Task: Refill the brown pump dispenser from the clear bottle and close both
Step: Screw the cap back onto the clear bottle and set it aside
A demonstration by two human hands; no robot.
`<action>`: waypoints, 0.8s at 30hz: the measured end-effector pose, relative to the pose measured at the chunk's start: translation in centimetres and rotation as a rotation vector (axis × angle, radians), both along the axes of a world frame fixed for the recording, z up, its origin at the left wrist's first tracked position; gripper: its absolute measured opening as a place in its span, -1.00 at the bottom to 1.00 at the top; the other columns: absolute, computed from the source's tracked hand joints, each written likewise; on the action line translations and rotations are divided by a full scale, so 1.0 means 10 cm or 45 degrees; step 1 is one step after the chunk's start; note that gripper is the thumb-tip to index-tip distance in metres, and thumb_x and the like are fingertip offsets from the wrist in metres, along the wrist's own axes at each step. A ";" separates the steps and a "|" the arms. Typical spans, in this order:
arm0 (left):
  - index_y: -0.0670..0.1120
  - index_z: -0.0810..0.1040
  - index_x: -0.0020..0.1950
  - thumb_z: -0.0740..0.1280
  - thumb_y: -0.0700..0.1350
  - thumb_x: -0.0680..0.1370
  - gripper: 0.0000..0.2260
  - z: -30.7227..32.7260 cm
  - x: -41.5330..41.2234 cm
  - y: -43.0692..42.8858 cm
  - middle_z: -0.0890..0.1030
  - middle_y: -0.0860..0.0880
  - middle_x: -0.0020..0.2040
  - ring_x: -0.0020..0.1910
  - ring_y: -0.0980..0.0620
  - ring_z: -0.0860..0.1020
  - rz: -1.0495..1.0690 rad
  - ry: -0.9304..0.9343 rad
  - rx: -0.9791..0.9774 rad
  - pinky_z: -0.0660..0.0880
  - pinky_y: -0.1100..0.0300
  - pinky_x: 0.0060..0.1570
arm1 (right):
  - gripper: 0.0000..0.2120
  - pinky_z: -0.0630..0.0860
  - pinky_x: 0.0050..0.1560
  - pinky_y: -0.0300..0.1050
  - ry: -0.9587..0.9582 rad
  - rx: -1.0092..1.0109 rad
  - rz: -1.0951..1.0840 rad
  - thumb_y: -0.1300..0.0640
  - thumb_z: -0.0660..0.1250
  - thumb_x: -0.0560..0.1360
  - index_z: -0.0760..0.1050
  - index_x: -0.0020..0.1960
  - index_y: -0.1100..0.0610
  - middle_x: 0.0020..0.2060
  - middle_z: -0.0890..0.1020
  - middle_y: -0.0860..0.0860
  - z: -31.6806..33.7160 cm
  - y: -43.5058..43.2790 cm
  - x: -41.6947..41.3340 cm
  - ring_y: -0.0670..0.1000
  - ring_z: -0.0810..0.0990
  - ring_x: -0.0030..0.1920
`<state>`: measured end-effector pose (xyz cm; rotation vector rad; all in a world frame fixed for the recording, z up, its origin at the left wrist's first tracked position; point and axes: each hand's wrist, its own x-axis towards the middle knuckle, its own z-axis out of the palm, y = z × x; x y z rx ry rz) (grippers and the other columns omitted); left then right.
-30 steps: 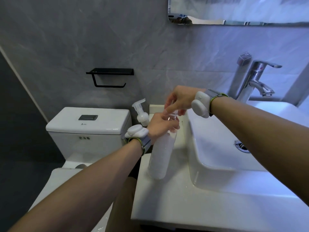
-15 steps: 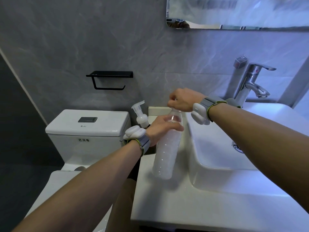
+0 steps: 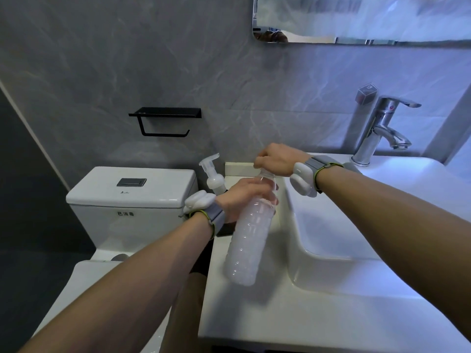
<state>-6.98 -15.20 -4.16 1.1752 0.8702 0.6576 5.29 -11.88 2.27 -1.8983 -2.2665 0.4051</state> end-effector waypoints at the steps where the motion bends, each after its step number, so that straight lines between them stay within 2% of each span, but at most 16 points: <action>1: -0.15 0.52 -0.15 0.35 -0.31 0.31 -0.84 0.00 -0.01 0.01 0.55 -0.18 -0.27 -0.24 -0.14 0.53 -0.014 -0.019 -0.023 0.48 0.03 -0.04 | -0.68 0.42 -0.17 -0.03 -0.004 -0.002 0.010 0.05 0.19 0.51 0.50 -0.15 0.32 -0.24 0.52 0.17 0.01 -0.01 -0.01 0.11 0.42 -0.22; 3: -0.13 0.57 -0.19 0.39 -0.28 0.32 -0.88 -0.02 0.03 0.01 0.56 -0.16 -0.26 -0.19 -0.12 0.53 0.067 0.124 0.094 0.48 0.05 -0.01 | -0.72 0.32 -0.22 -0.10 -0.058 -0.013 0.016 0.10 0.16 0.51 0.37 -0.32 0.21 -0.26 0.48 0.15 0.01 -0.02 -0.02 0.13 0.40 -0.23; 6: -0.03 0.59 -0.24 0.47 -0.16 0.32 -0.91 0.01 0.14 -0.01 0.59 -0.02 -0.26 -0.16 -0.03 0.56 0.271 0.528 0.349 0.49 0.18 -0.09 | -0.72 0.32 -0.19 -0.13 -0.112 -0.046 -0.013 0.11 0.12 0.53 0.33 -0.34 0.16 -0.21 0.50 0.16 -0.02 -0.02 0.01 0.15 0.42 -0.19; 9: -0.01 0.58 -0.04 0.46 0.02 0.29 -0.71 0.01 0.25 -0.07 0.60 0.03 -0.13 -0.08 -0.04 0.60 0.428 0.987 0.681 0.54 0.15 -0.08 | -0.71 0.32 -0.22 -0.14 -0.142 -0.082 -0.057 0.11 0.11 0.56 0.38 -0.28 0.21 -0.17 0.50 0.16 -0.02 -0.03 -0.01 0.15 0.42 -0.17; 11: 0.01 0.55 0.01 0.43 0.07 0.28 -0.65 -0.01 0.28 -0.07 0.60 0.03 -0.10 -0.08 -0.07 0.60 0.503 1.118 0.826 0.54 0.15 -0.12 | -0.67 0.29 -0.34 -0.13 -0.155 -0.093 -0.089 0.13 0.11 0.56 0.34 -0.37 0.17 -0.19 0.49 0.15 -0.01 -0.04 -0.02 0.14 0.41 -0.18; 13: 0.02 0.55 0.01 0.45 0.06 0.26 -0.64 -0.02 0.26 -0.04 0.61 0.03 -0.07 -0.06 -0.05 0.60 0.467 1.030 0.737 0.53 0.16 -0.11 | -0.66 0.29 -0.35 -0.14 -0.144 -0.081 -0.123 0.11 0.13 0.55 0.32 -0.39 0.15 -0.19 0.49 0.15 -0.02 -0.04 -0.02 0.15 0.43 -0.18; 17: -0.05 0.60 -0.02 0.52 -0.16 0.29 -0.72 -0.01 0.16 -0.02 0.59 -0.04 -0.08 -0.09 -0.03 0.58 0.218 0.453 0.307 0.50 0.17 -0.07 | -0.67 0.38 -0.18 -0.13 -0.025 -0.092 -0.121 -0.03 0.23 0.50 0.41 -0.36 0.13 -0.21 0.54 0.14 -0.01 -0.02 0.03 0.15 0.49 -0.18; 20: -0.13 0.56 -0.16 0.41 -0.30 0.29 -0.83 -0.02 0.09 -0.02 0.55 -0.18 -0.18 -0.21 -0.14 0.56 0.099 0.076 0.058 0.53 0.09 -0.09 | -0.72 0.41 -0.19 -0.10 0.054 -0.105 -0.041 -0.01 0.26 0.47 0.51 -0.27 0.18 -0.28 0.54 0.12 0.00 -0.02 0.00 0.13 0.48 -0.24; 22: -0.13 0.55 -0.21 0.40 -0.31 0.28 -0.85 -0.02 0.10 0.00 0.55 -0.16 -0.23 -0.23 -0.12 0.55 0.123 0.125 0.118 0.52 0.10 -0.10 | -0.76 0.38 -0.25 -0.13 0.001 -0.098 -0.022 0.05 0.23 0.47 0.49 -0.27 0.18 -0.30 0.53 0.13 -0.01 -0.03 -0.01 0.12 0.46 -0.25; 24: -0.08 0.54 -0.26 0.43 -0.27 0.30 -0.87 -0.02 0.14 0.01 0.56 -0.05 -0.29 -0.23 -0.06 0.53 0.215 0.391 0.308 0.48 0.16 -0.12 | -0.77 0.35 -0.28 -0.14 -0.094 -0.102 -0.045 0.07 0.18 0.48 0.47 -0.25 0.18 -0.29 0.53 0.14 -0.04 -0.03 -0.03 0.14 0.45 -0.25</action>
